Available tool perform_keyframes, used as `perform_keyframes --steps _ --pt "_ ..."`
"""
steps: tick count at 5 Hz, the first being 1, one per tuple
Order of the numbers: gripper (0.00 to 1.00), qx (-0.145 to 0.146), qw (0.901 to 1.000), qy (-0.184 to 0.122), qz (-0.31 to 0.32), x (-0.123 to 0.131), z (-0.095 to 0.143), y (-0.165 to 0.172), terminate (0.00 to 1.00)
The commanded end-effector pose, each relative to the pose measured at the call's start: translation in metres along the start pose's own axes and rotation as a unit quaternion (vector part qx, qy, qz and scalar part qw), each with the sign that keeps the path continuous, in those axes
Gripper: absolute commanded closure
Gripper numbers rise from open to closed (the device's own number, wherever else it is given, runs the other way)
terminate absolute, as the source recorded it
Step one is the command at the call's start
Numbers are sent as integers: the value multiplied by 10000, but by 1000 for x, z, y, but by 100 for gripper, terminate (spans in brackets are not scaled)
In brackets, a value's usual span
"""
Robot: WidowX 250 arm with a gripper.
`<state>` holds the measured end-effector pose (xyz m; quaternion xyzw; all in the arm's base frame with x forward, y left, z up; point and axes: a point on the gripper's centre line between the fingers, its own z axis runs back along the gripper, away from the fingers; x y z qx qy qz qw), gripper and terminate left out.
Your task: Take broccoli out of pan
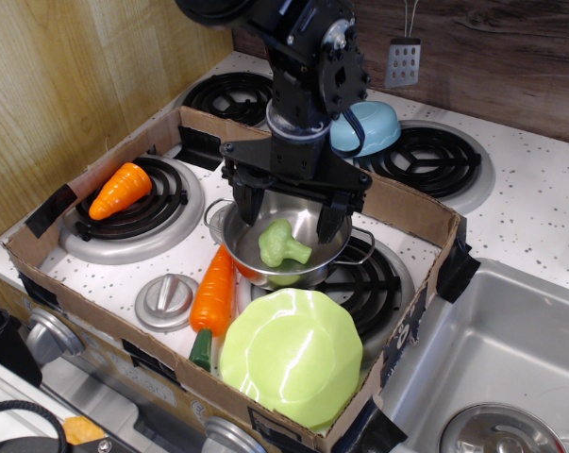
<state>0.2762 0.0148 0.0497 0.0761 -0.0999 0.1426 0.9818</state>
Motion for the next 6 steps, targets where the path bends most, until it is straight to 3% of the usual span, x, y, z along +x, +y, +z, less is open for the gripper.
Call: perform_keyframes --steps 1,4,6 --pt "0 -223 9997 -64 123 5 -3 -7 0" --pt "0 -384 9989 -154 204 9 -23 -5 0" --pt "0 -351 9988 -88 322 -3 -28 -1 0"
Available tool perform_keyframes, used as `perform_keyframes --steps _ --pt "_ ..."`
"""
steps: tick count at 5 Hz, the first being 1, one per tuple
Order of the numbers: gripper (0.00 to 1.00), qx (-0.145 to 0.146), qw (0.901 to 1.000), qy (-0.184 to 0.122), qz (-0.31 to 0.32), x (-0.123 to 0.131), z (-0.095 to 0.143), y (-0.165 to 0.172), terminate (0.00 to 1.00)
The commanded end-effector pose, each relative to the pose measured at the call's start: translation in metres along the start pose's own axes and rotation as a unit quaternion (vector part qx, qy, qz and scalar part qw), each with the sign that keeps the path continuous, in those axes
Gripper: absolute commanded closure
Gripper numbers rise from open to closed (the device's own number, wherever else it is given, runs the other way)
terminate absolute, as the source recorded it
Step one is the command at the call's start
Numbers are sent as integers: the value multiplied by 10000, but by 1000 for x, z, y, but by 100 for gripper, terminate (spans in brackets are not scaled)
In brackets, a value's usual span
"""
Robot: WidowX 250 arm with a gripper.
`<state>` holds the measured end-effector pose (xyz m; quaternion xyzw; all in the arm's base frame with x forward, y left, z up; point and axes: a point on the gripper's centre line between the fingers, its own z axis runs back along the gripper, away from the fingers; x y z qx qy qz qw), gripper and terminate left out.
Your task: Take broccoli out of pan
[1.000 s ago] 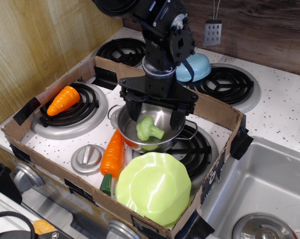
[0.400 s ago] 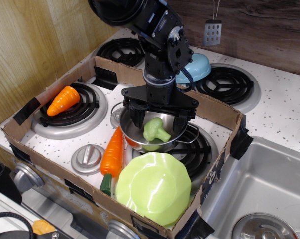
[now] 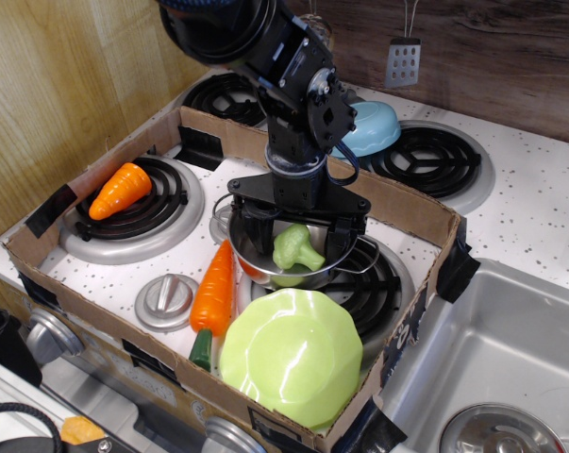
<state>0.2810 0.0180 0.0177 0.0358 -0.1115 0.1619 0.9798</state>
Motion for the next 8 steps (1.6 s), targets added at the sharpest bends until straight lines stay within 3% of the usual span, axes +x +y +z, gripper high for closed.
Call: perform_keyframes --steps 1,2,5,6,7,8 --pt "0 17 10000 -51 74 -4 3 4 0" --pt "100 1 10000 -50 82 -6 3 6 0" --pt "100 311 9994 -85 -84 25 36 15 0" --pt "100 422 9989 -162 85 35 51 32 0" --pt "100 337 9991 33 267 28 55 53 0" --pt "100 485 9987 -81 93 30 54 77 0"
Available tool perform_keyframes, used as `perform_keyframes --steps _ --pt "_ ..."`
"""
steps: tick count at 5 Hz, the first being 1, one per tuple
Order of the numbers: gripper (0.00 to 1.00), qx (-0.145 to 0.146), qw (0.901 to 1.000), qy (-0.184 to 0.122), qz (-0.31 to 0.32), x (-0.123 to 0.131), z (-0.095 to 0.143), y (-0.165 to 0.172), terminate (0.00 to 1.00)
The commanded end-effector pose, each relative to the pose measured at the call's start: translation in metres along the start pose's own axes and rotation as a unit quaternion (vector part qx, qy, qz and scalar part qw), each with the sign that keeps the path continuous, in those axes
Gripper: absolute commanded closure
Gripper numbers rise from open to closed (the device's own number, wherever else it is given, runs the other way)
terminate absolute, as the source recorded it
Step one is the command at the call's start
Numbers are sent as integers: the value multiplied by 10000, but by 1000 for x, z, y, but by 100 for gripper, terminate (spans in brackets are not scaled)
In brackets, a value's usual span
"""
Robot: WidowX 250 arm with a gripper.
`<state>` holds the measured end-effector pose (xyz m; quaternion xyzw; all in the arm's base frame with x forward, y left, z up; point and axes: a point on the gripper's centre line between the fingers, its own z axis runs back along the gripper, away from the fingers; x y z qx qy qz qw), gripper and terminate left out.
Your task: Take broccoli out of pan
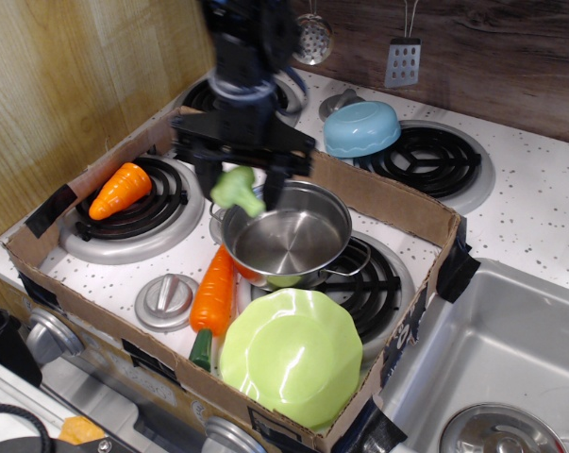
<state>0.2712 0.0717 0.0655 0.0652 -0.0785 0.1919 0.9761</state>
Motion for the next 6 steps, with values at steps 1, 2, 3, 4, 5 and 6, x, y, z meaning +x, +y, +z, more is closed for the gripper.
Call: perform_keyframes --steps 1,2,3,4,5,6 --pt "100 215 9977 -562 -322 15 4 43 0" --pt "100 176 9964 -697 -443 22 -7 57 0" --pt "100 303 9947 -816 -544 28 -11 64 0" --pt "100 414 9928 -939 -615 33 -10 73 0" --pt "100 383 9921 -984 -676 36 -17 76 0" --pt "0 503 9905 -1012 -782 37 -12 73 0"
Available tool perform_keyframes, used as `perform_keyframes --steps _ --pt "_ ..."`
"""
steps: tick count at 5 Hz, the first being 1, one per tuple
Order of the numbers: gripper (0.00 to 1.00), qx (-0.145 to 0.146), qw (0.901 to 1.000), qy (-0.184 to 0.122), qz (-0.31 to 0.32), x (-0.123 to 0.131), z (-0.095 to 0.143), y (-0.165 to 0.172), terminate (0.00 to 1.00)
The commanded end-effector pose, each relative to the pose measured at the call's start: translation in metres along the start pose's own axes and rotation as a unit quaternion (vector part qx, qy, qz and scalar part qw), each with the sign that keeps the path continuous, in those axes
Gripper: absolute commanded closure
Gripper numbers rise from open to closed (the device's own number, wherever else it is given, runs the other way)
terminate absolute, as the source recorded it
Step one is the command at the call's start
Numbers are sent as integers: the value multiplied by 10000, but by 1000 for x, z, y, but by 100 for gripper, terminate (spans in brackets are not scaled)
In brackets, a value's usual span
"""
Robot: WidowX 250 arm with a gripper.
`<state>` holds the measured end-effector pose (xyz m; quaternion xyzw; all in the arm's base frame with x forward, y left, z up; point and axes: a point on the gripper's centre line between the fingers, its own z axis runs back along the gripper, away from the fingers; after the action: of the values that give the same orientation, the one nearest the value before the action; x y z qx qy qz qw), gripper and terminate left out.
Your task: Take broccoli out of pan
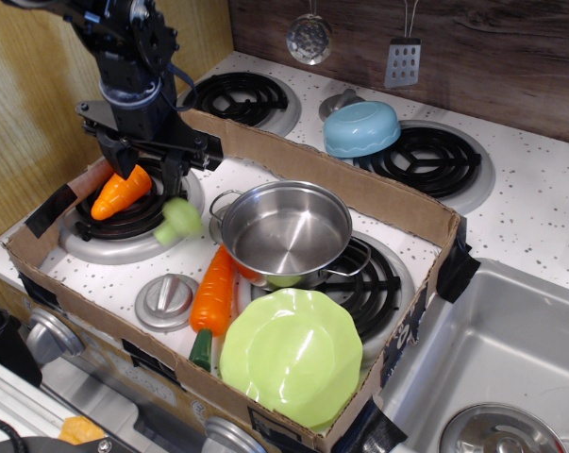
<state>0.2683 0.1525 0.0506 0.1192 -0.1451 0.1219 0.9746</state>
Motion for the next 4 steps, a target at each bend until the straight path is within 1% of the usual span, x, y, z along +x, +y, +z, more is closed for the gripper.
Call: perform_keyframes --steps 1,2,3,4 --pt "0 191 9994 -166 -234 23 23 2 0" --pt "0 318 9989 -184 -284 25 31 2 0" --pt "0 312 9992 -92 -249 26 38 1 0" --pt "0 233 9996 -76 -137 26 48 -5 0"
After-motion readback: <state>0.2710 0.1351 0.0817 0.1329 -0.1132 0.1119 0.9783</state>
